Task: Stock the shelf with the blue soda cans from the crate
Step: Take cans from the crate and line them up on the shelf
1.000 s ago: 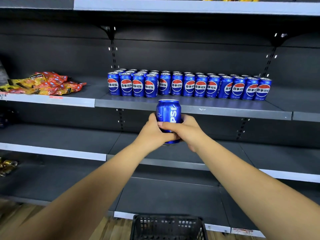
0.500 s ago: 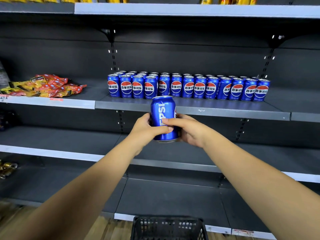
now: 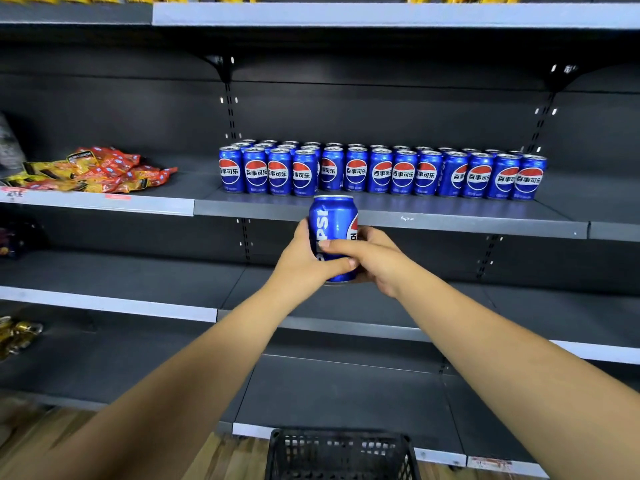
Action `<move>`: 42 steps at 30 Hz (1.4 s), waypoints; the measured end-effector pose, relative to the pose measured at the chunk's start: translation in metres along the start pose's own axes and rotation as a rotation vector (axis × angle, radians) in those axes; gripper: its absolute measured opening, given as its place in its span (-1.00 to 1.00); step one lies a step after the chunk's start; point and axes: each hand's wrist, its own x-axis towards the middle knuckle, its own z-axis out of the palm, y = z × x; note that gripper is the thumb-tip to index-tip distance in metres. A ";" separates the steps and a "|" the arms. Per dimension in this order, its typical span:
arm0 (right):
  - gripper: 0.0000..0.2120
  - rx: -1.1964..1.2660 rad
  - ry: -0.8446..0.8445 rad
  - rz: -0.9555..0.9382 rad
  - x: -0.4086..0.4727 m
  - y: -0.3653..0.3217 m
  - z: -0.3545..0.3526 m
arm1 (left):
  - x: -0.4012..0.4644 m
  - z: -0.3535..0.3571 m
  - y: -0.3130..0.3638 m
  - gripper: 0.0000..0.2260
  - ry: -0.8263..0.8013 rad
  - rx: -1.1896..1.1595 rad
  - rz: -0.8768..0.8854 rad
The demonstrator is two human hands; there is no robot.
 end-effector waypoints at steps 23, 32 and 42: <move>-0.69 -0.015 -0.185 0.045 -0.007 0.008 -0.015 | -0.005 -0.010 0.014 -0.53 -0.110 0.023 -0.056; -0.75 -0.145 -0.080 -0.029 -0.006 0.010 -0.008 | -0.011 0.019 -0.001 -0.28 0.020 0.075 -0.086; -0.09 -0.214 -0.006 0.005 0.001 0.015 -0.009 | -0.012 0.016 -0.001 -0.48 0.080 0.197 -0.098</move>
